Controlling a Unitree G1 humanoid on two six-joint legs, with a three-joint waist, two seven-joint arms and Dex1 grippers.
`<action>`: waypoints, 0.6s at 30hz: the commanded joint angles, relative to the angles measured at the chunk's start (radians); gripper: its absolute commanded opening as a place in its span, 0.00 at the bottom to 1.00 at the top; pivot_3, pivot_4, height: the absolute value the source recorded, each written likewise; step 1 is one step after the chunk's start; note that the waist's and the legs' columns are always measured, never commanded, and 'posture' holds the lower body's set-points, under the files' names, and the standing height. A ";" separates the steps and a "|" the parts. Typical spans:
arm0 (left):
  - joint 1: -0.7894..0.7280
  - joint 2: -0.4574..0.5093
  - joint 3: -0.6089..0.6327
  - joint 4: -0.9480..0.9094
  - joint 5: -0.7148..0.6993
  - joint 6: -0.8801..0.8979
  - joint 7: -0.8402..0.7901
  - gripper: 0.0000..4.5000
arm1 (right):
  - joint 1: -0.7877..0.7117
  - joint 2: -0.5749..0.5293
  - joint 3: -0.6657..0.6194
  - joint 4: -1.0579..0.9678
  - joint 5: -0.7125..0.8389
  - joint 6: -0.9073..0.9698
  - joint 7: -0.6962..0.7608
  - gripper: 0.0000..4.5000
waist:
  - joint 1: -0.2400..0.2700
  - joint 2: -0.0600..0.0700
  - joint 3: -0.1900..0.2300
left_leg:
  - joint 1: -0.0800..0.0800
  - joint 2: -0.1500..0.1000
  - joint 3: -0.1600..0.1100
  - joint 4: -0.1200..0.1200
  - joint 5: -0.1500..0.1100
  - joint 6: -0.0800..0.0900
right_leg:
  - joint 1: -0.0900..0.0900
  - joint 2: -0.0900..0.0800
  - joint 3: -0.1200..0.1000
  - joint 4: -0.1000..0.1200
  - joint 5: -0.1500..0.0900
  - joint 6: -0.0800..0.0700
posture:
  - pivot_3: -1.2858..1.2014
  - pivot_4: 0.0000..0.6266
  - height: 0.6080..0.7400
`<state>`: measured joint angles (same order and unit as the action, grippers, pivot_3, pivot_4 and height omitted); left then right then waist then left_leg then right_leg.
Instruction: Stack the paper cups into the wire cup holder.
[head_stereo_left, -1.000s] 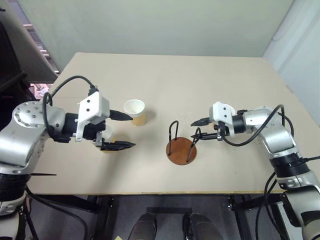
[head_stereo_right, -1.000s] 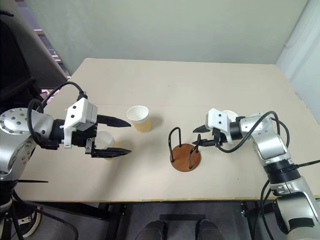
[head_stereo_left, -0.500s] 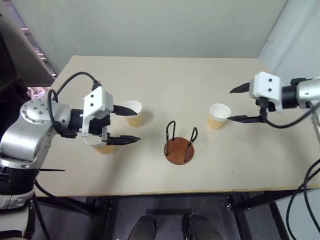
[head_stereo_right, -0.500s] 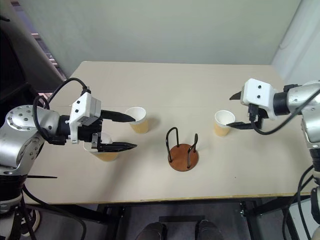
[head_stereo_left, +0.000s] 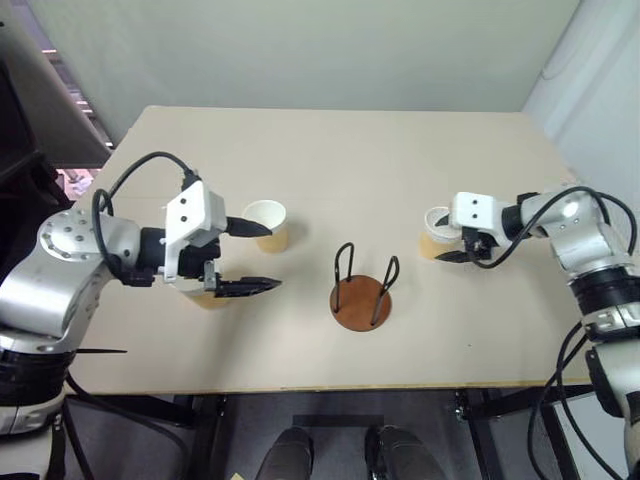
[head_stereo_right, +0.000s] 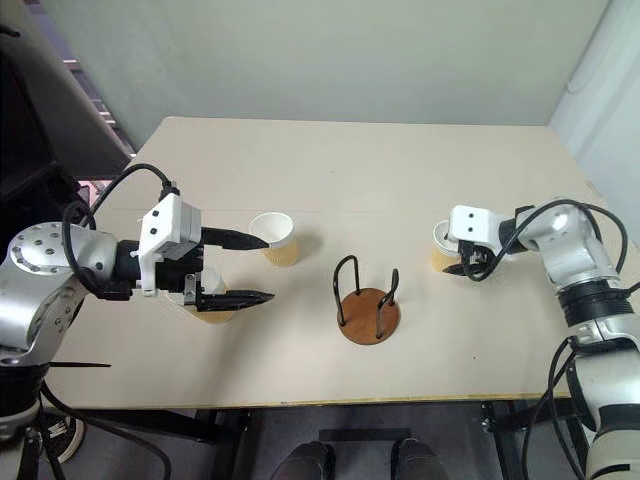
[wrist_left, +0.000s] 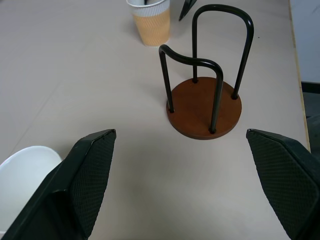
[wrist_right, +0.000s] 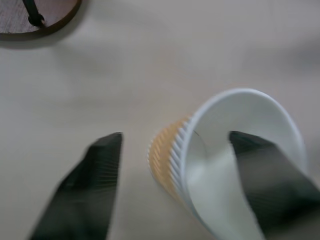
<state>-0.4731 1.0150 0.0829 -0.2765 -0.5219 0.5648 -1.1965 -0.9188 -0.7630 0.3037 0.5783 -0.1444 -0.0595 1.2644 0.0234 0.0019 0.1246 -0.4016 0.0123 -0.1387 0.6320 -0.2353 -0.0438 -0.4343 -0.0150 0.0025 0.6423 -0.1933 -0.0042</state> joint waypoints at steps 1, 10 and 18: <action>0.002 0.018 0.041 -0.025 -0.014 0.001 0.004 1.00 | -0.040 -0.006 -0.016 0.006 -0.004 -0.030 0.003 0.46 | 0.004 0.000 0.000 | 0.000 0.000 0.000 0.000 0.000 0.000 | 0.000 0.000 0.000 0.000 0.000 0.000 | 0.52 0.24 1.00; -0.032 -0.009 0.041 -0.008 -0.044 -0.005 -0.006 1.00 | -0.038 -0.069 -0.105 -0.133 0.088 0.050 0.074 0.01 | 0.006 0.000 0.000 | 0.001 0.000 0.000 0.001 0.000 -0.001 | 0.000 0.000 0.000 0.002 0.000 -0.001 | 0.52 0.24 1.00; 0.000 0.080 0.209 0.097 -0.147 -0.008 -0.151 1.00 | -0.035 -0.143 -0.283 -0.802 0.558 0.586 0.152 0.01 | -0.004 0.000 0.000 | -0.004 0.005 0.004 -0.001 0.003 -0.017 | -0.003 0.007 0.002 0.000 -0.003 -0.002 | 0.52 0.24 1.00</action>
<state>-0.4745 1.0635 0.2223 -0.1985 -0.6381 0.5641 -1.3104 -0.9608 -0.9276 0.0311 -0.1066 0.3230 0.4335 1.4414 0.0189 0.0019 0.1247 -0.4050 0.0194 -0.1340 0.6311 -0.2331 -0.0614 -0.4350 -0.0063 0.0047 0.6413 -0.1964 -0.0073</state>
